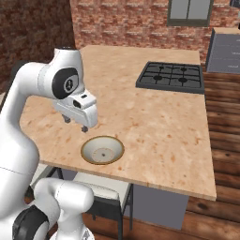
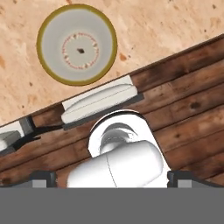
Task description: Pick up the bowls from the cabinet and place each bowl in front of a stool on the dining counter.
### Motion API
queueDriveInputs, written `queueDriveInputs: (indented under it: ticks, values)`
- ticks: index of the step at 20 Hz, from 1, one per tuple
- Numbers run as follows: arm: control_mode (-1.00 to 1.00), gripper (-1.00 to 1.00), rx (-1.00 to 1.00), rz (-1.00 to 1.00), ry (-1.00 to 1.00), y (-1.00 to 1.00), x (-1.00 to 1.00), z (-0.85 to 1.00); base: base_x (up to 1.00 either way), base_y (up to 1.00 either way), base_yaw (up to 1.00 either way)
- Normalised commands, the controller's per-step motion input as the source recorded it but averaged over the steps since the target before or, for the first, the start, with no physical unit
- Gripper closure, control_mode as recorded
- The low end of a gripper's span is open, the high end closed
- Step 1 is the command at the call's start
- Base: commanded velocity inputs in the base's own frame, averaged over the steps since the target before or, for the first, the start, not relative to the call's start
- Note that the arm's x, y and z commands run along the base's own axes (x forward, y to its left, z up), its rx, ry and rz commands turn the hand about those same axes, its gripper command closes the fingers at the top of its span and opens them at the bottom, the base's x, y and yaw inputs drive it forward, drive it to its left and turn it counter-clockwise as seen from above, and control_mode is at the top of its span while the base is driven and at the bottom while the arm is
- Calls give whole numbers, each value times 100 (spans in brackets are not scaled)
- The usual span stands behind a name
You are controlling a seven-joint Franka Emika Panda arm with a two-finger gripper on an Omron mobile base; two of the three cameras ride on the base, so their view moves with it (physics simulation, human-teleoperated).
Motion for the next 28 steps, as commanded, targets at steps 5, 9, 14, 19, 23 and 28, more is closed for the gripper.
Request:
queueDriveInputs:
  ticks: [5, 9, 14, 19, 23, 28]
  values:
    - [-100, -100, -2, -3, -11, 0, 0, -50, 0, 0, 0]
    - [-100, -100, -4, 0, -21, 0, -12, -67, 0, 0, 0]
    - [-100, -100, -2, 0, -6, 1, -17, -31, 0, 0, 0]
    - [-100, -100, 0, 0, 0, 0, 0, 0, 0, 0, 0]
    - [-100, -100, 0, 0, 0, 0, 0, 0, 0, 0, 0]
    - [100, -100, 0, 0, 0, 0, 0, 0, -1, -5, 0]
